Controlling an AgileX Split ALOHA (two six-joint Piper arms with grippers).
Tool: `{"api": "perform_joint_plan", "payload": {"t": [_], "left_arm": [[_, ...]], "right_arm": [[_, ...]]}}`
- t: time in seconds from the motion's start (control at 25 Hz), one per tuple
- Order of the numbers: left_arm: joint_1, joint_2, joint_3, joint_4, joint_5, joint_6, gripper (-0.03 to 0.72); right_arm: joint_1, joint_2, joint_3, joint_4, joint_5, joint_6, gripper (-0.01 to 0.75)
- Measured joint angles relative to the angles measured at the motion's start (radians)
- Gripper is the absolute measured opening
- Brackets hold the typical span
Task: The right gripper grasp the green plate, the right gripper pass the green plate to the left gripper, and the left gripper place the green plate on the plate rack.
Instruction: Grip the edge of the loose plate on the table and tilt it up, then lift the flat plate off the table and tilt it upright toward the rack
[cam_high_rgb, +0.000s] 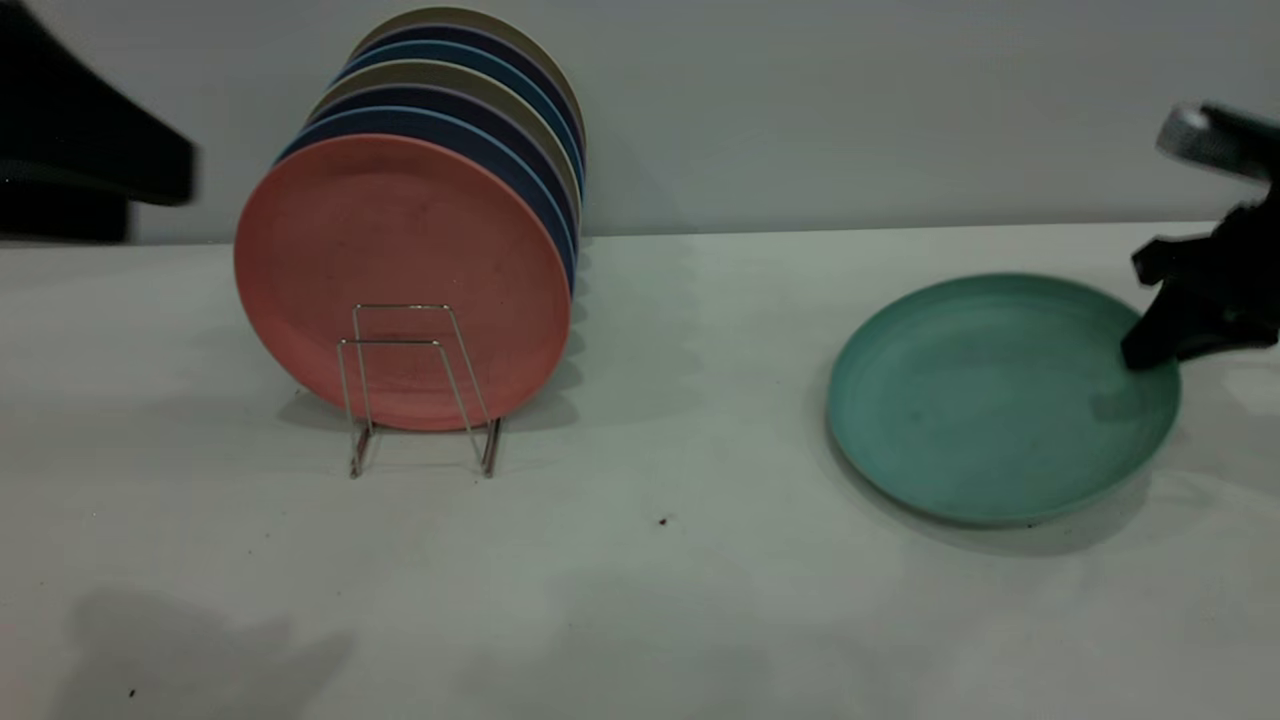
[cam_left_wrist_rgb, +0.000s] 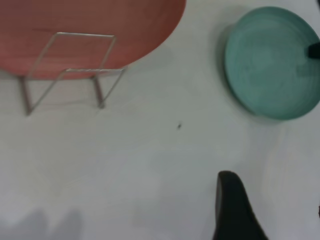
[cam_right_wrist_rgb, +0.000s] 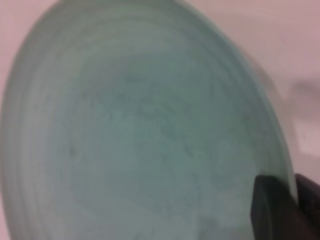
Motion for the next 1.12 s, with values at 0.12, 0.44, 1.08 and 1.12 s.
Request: {"api": "perform_joint_plan", "payload": {"t": [0.12, 0.44, 1.08, 1.12], "left_arm": [[-0.024, 0.121, -0.007, -0.213, -0.011, 0.203, 0.429], [-0.145, 0.428, -0.123, -0.477, 0.000, 0.457, 0.429], [-0.166, 0.633, -0.205, -0.509, 0.060, 0.468, 0.398], [-0.166, 0.633, -0.210, -0.513, 0.060, 0.471, 0.394]], "right_arm": [[0.030, -0.032, 0.000, -0.015, 0.042, 0.006, 0.014], [0.167, -0.038, 0.000, -0.018, 0.113, 0.010, 0.014], [0.262, -0.038, 0.001, 0.280, 0.310, -0.105, 0.015], [0.272, -0.038, 0.001, 0.287, 0.314, -0.107, 0.015]]}}
